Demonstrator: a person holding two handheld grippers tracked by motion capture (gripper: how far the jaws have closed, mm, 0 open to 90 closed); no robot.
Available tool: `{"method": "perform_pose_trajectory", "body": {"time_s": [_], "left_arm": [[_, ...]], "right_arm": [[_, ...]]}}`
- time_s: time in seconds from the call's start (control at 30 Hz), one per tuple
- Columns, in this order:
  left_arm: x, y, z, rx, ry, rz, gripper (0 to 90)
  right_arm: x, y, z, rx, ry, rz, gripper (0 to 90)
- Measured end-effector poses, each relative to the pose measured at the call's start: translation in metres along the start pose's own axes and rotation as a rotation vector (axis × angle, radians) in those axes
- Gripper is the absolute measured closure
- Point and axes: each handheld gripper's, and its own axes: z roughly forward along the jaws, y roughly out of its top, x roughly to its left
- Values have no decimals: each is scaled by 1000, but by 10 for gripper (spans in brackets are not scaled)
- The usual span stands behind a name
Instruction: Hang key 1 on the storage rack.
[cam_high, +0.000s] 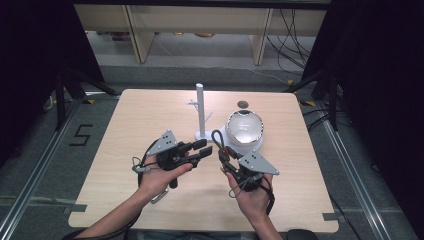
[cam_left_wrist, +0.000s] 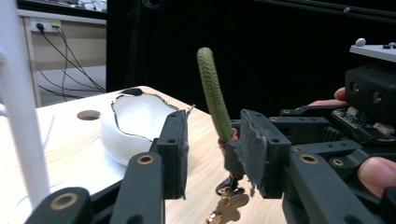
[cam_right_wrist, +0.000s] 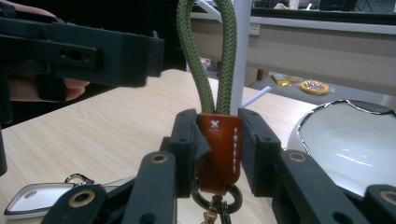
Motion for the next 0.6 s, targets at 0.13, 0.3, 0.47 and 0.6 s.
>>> {"method": "perform_pose_trajectory", "body": {"time_s": [0.13,0.3,0.47,0.6], "left_arm": [[-2,0,4,6,-16,-9,640],[0,-1,7,13,-24,-23,669],[3,-2,11,11,-36,-53,711],[5,-2,11,7,-39,-71,737]], "right_arm": [[1,-1,2,-7,16,-21,692],[4,-2,2,-2,10,-29,692],[7,-1,4,3,22,-32,692],[8,-2,4,9,24,-34,691]]}}
